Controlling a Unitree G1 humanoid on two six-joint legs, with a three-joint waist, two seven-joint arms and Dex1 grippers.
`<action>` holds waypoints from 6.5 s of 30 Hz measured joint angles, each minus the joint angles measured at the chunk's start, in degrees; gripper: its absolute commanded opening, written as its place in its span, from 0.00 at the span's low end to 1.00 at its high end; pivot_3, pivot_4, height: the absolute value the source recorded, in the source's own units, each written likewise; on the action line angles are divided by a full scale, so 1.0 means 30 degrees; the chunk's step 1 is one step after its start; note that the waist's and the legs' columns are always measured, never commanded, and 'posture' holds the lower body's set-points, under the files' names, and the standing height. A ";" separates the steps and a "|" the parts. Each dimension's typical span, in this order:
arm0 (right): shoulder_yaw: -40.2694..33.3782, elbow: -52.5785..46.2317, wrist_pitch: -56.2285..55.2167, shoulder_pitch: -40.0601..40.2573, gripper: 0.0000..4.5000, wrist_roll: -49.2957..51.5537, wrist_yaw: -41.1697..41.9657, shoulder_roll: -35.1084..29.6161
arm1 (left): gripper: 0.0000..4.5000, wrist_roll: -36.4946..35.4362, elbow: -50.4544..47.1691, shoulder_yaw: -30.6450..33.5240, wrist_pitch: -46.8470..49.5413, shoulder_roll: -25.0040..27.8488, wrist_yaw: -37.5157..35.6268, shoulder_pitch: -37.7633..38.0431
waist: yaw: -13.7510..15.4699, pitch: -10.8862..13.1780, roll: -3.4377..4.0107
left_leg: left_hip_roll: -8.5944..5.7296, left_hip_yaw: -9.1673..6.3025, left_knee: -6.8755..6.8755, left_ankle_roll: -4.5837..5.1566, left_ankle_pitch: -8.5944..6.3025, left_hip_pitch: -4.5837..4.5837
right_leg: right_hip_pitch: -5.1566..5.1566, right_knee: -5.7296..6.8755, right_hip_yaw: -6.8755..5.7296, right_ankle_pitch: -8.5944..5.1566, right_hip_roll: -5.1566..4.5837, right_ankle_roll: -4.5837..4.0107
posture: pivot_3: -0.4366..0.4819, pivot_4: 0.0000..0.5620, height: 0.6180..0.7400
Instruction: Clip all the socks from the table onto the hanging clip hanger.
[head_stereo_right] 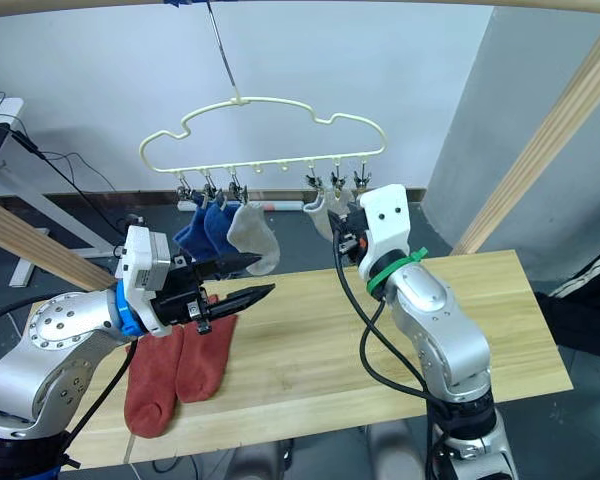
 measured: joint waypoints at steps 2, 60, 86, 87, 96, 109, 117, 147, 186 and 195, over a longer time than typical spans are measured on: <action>-0.0023 0.0829 -0.0241 -0.0400 0.36 -0.0403 -0.0321 0.0322 | 0.55 0.0020 -0.0001 -0.0007 -0.0007 -0.0011 0.0039 -0.0428 | 0.0022 0.0000 0.0000 | 0.0001 -0.0002 0.0000 0.0000 0.0000 0.0000 | -0.0002 0.0001 -0.0002 0.0002 0.0000 -0.0004 | 0.34 0.47 1.00; -0.1013 0.4638 -0.2928 -0.3132 0.36 -0.1133 -0.0302 0.2903 | 0.55 0.1960 0.1398 -0.0858 -0.1211 -0.0798 -0.0752 -0.1369 | 0.0156 -0.0003 0.0001 | 0.0001 -0.0006 0.0006 0.0001 0.0000 -0.0003 | -0.0003 0.0027 -0.0016 0.0036 -0.0013 -0.0058 | 0.36 0.43 1.00; -0.1897 0.3672 0.0204 -0.3834 0.36 -0.1118 -0.2001 0.3662 | 0.55 0.1963 0.1050 -0.1124 -0.0729 -0.0800 -0.0296 -0.1344 | 0.0153 -0.0005 0.0002 | 0.0003 -0.0010 0.0006 0.0001 0.0000 -0.0002 | -0.0004 0.0035 -0.0023 0.0044 -0.0013 -0.0070 | 0.35 0.43 1.00; -0.1900 0.3521 0.0407 -0.3866 0.36 -0.1070 -0.2099 0.3709 | 0.55 0.1962 0.1040 -0.1143 -0.0729 -0.0799 -0.0297 -0.1346 | 0.0157 -0.0006 0.0003 | 0.0003 -0.0014 0.0006 0.0001 0.0000 -0.0003 | -0.0003 0.0035 -0.0027 0.0044 -0.0014 -0.0071 | 0.35 0.43 1.00; -0.1851 0.2100 0.2239 -0.3867 0.36 -0.0962 -0.2961 0.3721 | 0.55 0.1969 0.1041 -0.1174 -0.0768 -0.0799 -0.0327 -0.1320 | 0.0169 -0.0007 0.0004 | -0.0001 -0.0013 0.0007 0.0001 0.0000 -0.0004 | -0.0003 0.0034 -0.0028 0.0045 -0.0018 -0.0070 | 0.35 0.43 1.00; -0.1645 0.0545 0.3781 -0.3536 0.36 -0.0496 -0.3548 0.3752 | 0.55 0.1985 0.1045 -0.1249 -0.0792 -0.0800 -0.0350 -0.1373 | 0.0163 -0.0015 0.0001 | -0.0001 -0.0014 0.0007 0.0001 0.0000 -0.0004 | -0.0003 0.0035 -0.0028 0.0045 -0.0018 -0.0071 | 0.34 0.42 1.00; -0.1603 0.0471 0.3957 -0.3395 0.36 0.0102 -0.3713 0.3763 | 0.55 0.2003 0.1045 -0.1410 -0.0788 -0.0841 -0.0308 -0.1597 | 0.0158 -0.0023 0.0001 | -0.0001 -0.0013 0.0008 0.0001 0.0000 -0.0004 | -0.0003 0.0035 -0.0029 0.0045 -0.0018 -0.0071 | 0.34 0.42 1.00; -0.1276 0.1604 0.1742 -0.3351 0.36 0.0356 -0.4056 0.3758 | 0.55 0.2057 0.1088 -0.1418 -0.0856 -0.0871 -0.0487 -0.1483 | 0.0163 -0.0147 -0.0002 | -0.0001 -0.0013 0.0008 0.0002 0.0000 -0.0003 | -0.0003 0.0035 -0.0028 0.0046 -0.0017 -0.0072 | 0.35 0.43 1.00; 0.0533 0.4410 -0.4527 -0.1718 0.28 -0.1818 -0.5659 0.3907 | 0.55 0.2352 0.1428 -0.1428 -0.1580 -0.0914 -0.0820 -0.1212 | 0.0169 -0.0399 -0.0011 | -0.0001 -0.0013 0.0009 0.0003 0.0001 0.0001 | 0.0000 0.0034 -0.0026 0.0046 -0.0014 -0.0072 | 0.35 0.42 1.00; 0.0519 0.4156 -0.4563 -0.1728 0.00 -0.1272 -0.5682 0.3914 | 0.55 0.2700 0.1355 -0.1428 -0.1674 -0.1135 -0.0377 -0.0800 | 0.0168 -0.0450 -0.0015 | -0.0001 -0.0011 0.0010 0.0003 0.0001 0.0000 | 0.0002 0.0031 -0.0024 0.0046 -0.0014 -0.0072 | 0.35 0.41 1.00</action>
